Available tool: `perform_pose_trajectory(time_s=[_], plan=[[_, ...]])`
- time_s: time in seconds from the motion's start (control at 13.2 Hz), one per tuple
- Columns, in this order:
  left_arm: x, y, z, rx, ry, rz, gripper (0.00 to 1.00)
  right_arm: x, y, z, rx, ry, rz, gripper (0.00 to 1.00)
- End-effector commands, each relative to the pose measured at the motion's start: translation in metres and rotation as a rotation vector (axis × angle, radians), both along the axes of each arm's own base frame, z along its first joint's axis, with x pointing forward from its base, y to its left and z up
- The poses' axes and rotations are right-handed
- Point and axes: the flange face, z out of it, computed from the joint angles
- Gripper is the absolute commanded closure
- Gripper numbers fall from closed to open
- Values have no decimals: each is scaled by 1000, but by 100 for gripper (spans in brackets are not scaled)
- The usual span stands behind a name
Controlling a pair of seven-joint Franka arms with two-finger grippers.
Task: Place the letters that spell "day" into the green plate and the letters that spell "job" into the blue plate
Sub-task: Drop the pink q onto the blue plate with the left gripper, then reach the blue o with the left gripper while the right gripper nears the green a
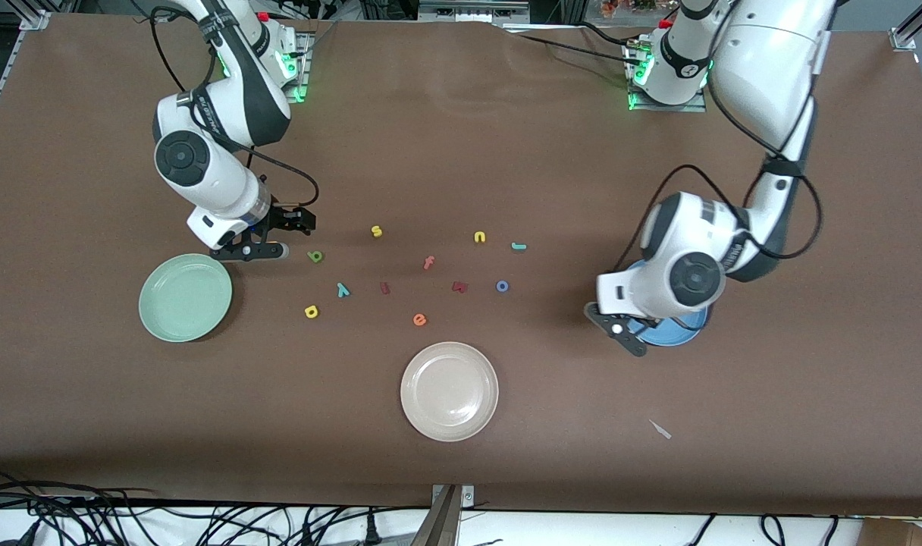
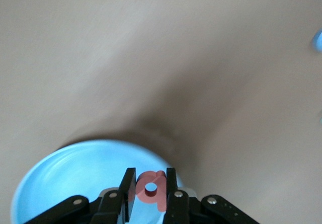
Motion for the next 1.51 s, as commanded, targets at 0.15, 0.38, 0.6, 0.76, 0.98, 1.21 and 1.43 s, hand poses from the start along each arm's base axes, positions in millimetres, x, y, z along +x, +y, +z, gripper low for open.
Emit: perform_pose_trajectory(time_s=[0.15,0.38,0.6,0.76,0.98,1.21,1.43], plan=[[-11,32,-45,-5,63,-86,81,-11,28,-26,-43,3,82,0],[-16,34,-48,-8,50,-75,0,-14,27,-41,-79,15,123,0],[-15,13,-12,-18,11,-91,0,-11,27,-59,-105,-6,182,0],[-19,-15,1,-21,7,-16,0,-10,30,-67,-93,-12,199,0],[-37,-90,16,-28,4,204,0,-8,32,-79,-66,-25,257,0],[-35,-153,28,-30,-21,442,0,-8,32,-81,-57,-22,330,0],[-43,-227,6,-49,-44,519,0,-6,32,-81,-40,-34,413,0]])
